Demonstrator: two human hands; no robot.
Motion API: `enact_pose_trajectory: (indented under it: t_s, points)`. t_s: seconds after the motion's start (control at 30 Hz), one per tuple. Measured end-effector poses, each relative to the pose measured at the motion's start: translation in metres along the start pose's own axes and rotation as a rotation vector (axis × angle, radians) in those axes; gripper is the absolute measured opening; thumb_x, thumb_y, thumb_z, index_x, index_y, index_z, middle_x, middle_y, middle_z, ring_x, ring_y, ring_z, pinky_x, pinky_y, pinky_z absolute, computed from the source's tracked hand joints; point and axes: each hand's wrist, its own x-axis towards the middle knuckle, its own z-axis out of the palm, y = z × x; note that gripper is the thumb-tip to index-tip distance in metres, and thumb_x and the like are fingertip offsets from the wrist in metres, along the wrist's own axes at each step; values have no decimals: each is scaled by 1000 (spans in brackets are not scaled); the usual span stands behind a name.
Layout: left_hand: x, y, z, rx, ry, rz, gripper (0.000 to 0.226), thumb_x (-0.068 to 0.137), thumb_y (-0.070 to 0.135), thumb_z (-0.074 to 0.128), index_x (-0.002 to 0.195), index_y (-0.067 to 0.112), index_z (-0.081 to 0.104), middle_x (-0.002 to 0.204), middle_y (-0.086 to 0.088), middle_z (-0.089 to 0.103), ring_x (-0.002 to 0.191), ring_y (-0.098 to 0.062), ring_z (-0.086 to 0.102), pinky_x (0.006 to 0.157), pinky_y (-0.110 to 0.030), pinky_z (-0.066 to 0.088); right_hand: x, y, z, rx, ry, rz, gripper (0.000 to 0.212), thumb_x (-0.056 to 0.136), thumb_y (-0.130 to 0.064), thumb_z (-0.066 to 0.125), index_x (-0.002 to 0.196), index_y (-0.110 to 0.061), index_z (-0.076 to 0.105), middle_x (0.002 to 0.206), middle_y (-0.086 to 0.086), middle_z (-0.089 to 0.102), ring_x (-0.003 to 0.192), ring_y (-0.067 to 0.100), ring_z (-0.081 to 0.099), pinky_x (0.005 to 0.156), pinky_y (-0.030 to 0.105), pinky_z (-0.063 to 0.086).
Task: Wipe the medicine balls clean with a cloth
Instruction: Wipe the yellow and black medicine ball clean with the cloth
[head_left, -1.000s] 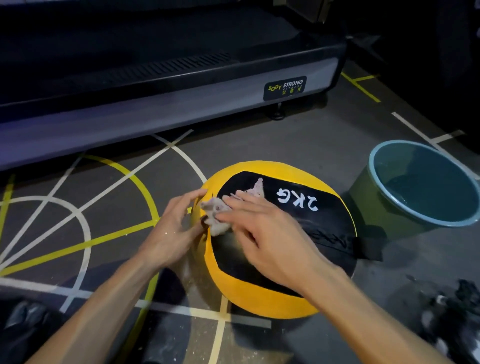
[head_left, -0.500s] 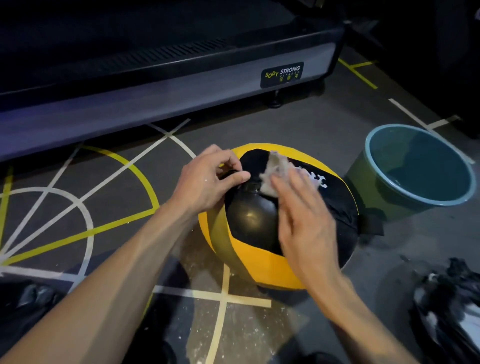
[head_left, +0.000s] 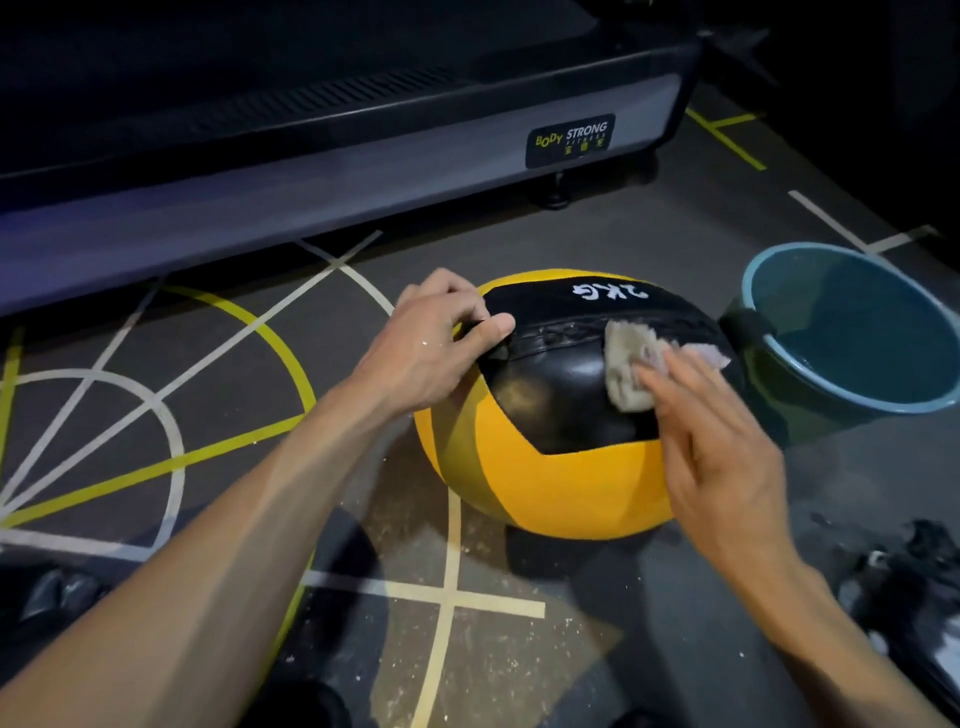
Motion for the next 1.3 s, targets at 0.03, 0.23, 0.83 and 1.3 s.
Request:
enact_pose_trajectory:
  t_s: [0.03,0.23,0.83,1.3]
  points:
    - [4,2,2,0,-19,-1,34,99,54,57,78,29,62,118,12,53,115,-17,47,97,-35,37,10,3,2,18,19,52,39,101,1,54,135,-12,66,149,4,56,143,20,47,119,44,38]
    - [36,6,32,32,-28,-44,40,98,60,55,82,25,66,131,11,52,125,-24,46,105,-41,36,58,0,18,46,67,99,40,98,-5,54,135,-16,67,148,6,57,144,20,47,121,32,34]
    - [98,-4,19,-46,-103,-138,49,83,71,66,59,28,66,72,2,56,67,-14,48,64,-32,35,61,-22,76,-169,-58,-366,39,100,-8,48,136,-9,63,149,12,55,145,32,42,121,48,32]
    - [86,-2,7,5,-152,-101,37,95,35,72,79,1,72,114,-22,66,98,-30,59,88,-41,45,67,-31,53,-206,-51,-313,38,96,4,60,131,-6,67,137,11,63,133,29,53,119,35,35]
